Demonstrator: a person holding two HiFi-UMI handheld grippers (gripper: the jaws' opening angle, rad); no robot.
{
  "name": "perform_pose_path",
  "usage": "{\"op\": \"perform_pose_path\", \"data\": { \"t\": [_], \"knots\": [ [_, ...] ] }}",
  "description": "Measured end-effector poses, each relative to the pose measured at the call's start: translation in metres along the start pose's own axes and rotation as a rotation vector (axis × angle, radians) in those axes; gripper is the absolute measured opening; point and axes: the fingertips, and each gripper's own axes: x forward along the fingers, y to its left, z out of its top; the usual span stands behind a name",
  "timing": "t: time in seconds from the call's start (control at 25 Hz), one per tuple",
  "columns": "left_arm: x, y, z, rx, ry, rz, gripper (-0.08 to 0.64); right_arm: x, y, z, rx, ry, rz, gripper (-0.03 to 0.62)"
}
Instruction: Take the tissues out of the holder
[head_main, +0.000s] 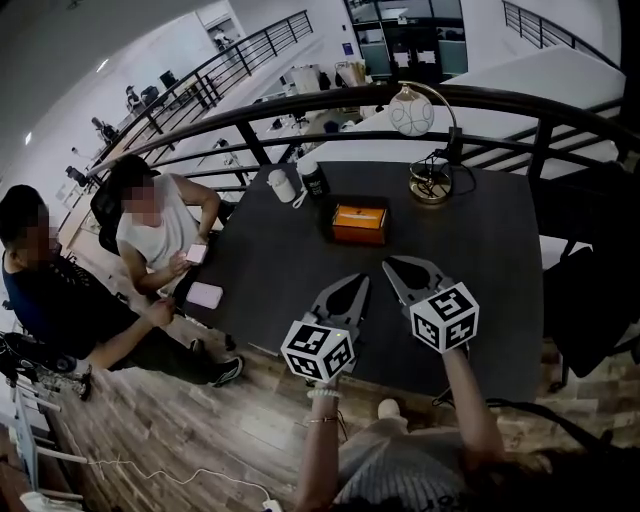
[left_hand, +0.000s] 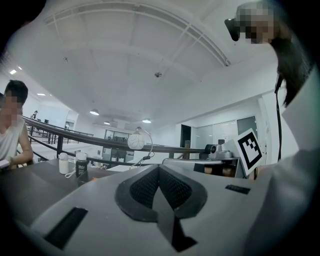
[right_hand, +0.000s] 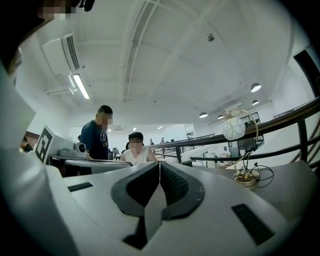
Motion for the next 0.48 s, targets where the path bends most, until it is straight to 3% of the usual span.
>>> {"op": "perform_pose_path", "data": {
  "t": [0.48],
  "knots": [
    [0.02, 0.039, -0.004, -0.021, 0.034, -0.082, 0.008, 0.039, -0.013, -0.003, -0.039, 0.061, -0.058, 0.015]
  ]
}}
